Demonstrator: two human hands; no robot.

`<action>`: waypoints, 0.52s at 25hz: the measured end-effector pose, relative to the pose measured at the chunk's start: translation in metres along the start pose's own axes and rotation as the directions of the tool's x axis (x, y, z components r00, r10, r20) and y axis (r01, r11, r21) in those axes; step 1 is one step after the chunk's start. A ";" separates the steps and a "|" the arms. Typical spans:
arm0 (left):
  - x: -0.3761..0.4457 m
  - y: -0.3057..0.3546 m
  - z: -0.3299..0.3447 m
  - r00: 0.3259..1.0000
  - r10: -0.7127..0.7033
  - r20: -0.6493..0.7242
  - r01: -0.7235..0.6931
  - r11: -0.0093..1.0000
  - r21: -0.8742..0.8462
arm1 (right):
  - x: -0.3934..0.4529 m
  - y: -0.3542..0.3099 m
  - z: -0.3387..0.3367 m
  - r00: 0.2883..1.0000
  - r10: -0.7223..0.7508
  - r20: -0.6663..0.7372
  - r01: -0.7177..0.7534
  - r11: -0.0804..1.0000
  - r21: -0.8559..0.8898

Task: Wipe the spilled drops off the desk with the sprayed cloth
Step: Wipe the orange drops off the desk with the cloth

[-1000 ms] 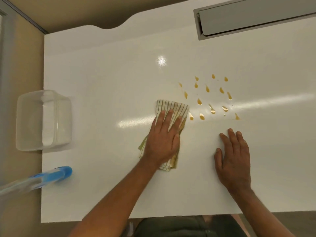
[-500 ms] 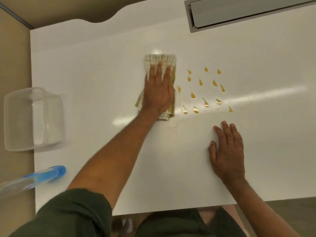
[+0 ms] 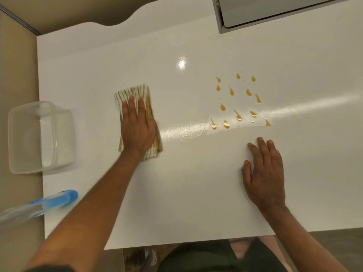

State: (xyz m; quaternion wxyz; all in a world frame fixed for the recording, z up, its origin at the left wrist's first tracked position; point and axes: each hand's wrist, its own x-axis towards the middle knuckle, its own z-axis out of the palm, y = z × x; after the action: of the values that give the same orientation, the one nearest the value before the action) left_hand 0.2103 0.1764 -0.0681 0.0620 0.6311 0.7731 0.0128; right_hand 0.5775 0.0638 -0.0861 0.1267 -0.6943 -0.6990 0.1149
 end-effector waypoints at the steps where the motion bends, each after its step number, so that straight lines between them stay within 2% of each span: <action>1: 0.028 0.008 -0.003 0.999 -0.042 0.001 0.042 0.999 -0.019 | 0.000 -0.001 0.000 1.000 -0.004 -0.001 0.004 1.000 -0.002; 4: 0.060 0.068 -0.001 0.997 -0.070 0.026 0.071 0.996 -0.056 | 0.002 -0.001 -0.001 1.000 -0.013 0.008 0.013 1.000 -0.013; 8: -0.032 0.138 0.019 0.979 0.200 -0.024 -0.201 0.978 -0.060 | 0.001 0.001 -0.004 1.000 -0.005 0.026 0.004 1.000 0.009; 10: -0.110 0.131 0.029 0.950 0.312 0.009 -0.311 0.947 -0.088 | 0.001 0.002 -0.003 0.999 0.003 0.039 -0.004 1.000 0.026; 11: -0.144 0.120 0.031 0.947 0.318 0.041 -0.312 0.943 -0.114 | 0.001 0.003 -0.002 0.999 0.005 0.038 -0.006 1.000 0.027; 13: -0.179 0.090 0.028 0.965 0.242 0.103 -0.225 0.963 -0.149 | 0.001 0.004 -0.001 1.000 -0.004 0.027 0.003 1.000 0.030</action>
State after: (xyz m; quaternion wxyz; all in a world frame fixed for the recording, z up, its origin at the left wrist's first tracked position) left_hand 0.3362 0.0179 -0.0731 0.1495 0.7118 0.6854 0.0347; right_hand 0.5820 0.0652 -0.0865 0.1277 -0.6894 -0.7002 0.1344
